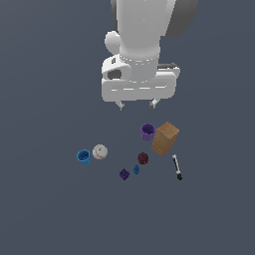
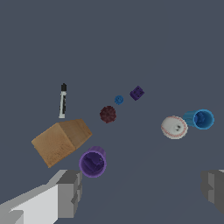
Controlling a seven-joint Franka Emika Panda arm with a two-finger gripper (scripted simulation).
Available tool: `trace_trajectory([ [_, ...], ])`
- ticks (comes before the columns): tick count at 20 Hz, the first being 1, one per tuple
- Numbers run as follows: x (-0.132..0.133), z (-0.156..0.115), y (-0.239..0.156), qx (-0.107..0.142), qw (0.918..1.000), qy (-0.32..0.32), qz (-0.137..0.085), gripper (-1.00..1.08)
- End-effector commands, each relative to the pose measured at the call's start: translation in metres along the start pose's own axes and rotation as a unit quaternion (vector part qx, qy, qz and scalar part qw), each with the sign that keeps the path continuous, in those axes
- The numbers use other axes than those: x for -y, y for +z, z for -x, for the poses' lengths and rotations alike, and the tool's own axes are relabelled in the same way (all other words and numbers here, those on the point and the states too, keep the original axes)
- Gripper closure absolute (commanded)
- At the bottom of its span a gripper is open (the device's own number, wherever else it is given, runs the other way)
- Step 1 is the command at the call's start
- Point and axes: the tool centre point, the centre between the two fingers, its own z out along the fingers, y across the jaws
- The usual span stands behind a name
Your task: Pick up a designated object from a clutter of objects.
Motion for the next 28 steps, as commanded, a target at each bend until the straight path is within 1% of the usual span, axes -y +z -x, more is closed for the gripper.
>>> trace_trajectory([
  [1, 0.0, 0.0, 0.0, 0.0, 1.0, 0.0, 0.0, -0.92],
  [10, -0.004, -0.002, -0.004, 0.006, 0.9999, 0.005, -0.013, -0.92],
  [16, -0.002, -0.004, -0.001, 0.006, 0.9999, 0.005, -0.012, -0.92],
  [22, 0.01, -0.017, 0.016, 0.006, 0.9999, 0.008, -0.007, -0.92],
  [28, 0.032, -0.039, 0.049, 0.006, 0.9999, 0.013, 0.001, -0.92],
])
